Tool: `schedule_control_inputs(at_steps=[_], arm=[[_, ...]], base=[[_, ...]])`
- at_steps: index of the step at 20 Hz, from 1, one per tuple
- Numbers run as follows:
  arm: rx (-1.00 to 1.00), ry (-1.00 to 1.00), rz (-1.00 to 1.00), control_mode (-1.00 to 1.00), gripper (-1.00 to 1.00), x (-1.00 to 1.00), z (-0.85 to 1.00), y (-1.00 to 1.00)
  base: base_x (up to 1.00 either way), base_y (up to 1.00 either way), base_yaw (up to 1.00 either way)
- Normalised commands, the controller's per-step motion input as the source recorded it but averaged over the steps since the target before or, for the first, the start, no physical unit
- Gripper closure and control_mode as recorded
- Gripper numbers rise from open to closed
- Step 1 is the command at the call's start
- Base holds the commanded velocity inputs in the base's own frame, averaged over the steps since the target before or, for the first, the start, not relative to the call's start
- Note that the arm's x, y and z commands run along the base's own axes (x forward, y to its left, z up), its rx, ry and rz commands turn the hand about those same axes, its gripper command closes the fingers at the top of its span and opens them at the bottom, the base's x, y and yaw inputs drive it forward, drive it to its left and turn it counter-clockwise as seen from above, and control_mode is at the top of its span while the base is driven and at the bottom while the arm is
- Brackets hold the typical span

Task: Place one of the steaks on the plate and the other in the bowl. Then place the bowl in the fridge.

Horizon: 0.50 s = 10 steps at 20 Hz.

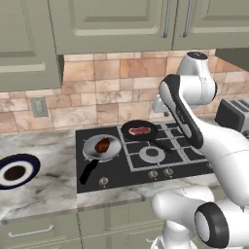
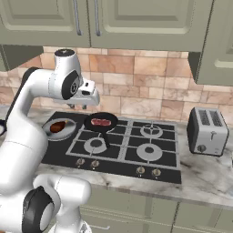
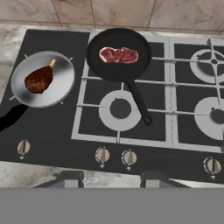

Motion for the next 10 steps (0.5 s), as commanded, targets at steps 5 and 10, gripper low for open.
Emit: schedule_control_inputs(at_steps=[5, 10], arm=[[0.0, 0.01, 0.0, -1.0, -1.0, -0.01, -0.04, 0.01], [0.08, 0.04, -0.01, -1.0, -1.0, -0.04, -0.15, 0.21]], base=[[0.0, 0.0, 0.0], [0.0, 0.0, 0.0]])
